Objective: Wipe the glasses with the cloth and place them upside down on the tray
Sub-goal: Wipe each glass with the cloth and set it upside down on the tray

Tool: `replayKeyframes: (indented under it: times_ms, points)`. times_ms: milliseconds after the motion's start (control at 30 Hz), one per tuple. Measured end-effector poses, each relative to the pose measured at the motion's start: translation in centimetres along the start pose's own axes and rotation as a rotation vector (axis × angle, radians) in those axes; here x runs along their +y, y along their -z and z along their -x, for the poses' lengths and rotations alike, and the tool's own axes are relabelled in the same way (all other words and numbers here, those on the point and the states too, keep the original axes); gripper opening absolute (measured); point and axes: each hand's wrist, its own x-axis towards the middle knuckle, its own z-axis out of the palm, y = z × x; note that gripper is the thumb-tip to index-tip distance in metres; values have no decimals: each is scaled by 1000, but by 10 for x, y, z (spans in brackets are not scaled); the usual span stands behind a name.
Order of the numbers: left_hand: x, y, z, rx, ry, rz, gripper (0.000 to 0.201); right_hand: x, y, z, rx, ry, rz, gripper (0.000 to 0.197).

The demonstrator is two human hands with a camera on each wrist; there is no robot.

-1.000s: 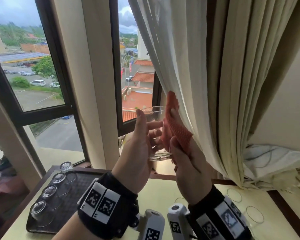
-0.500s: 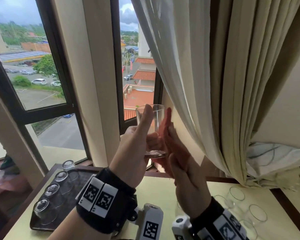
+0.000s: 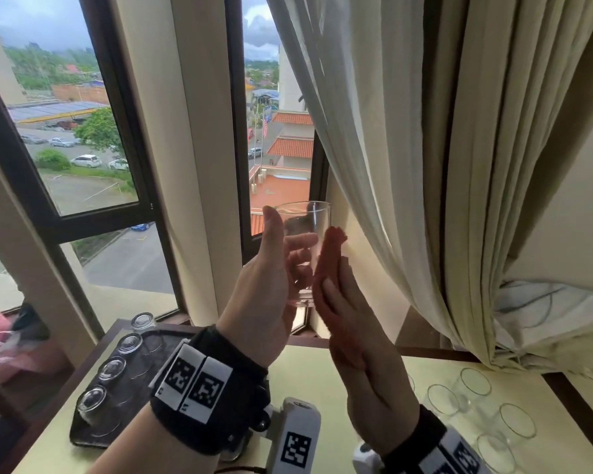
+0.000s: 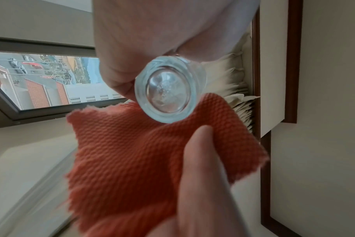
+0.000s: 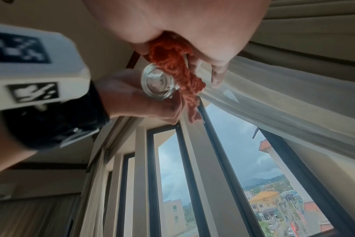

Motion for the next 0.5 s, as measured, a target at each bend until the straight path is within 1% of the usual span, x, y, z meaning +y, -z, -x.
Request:
replayKeyframes:
  times_ms: [67,133,167,233,267,333,367,400,467,500]
  points:
    - [-2,-3,1,-16,-6,6,97,-5,4,-9,43,-99,-125,59]
    - [-5,-7,3,-49,-17,7,95,-8,7,-28,90,-223,-238,56]
    - [-6,-10,4,-49,-23,3,91,-10,10,-37,106,-250,-265,56]
    - [-8,-14,6,-27,-22,-2,90,-18,14,-52,131,-186,-234,55]
    - [-9,-16,6,-11,-22,0,90,-25,14,-53,111,-134,-180,57]
    - [-9,-15,5,4,-32,57,80,-23,8,-54,21,-39,-43,58]
    - [-7,-14,6,8,-28,89,73,-15,2,-51,-13,-29,0,57]
    - [-4,-11,7,16,-13,116,71,-14,-3,-42,-53,-35,14,59]
    - [0,-5,7,22,3,115,78,1,-9,-21,-87,4,87,65]
    - [2,-3,7,22,0,75,83,6,-9,-12,-89,50,151,69]
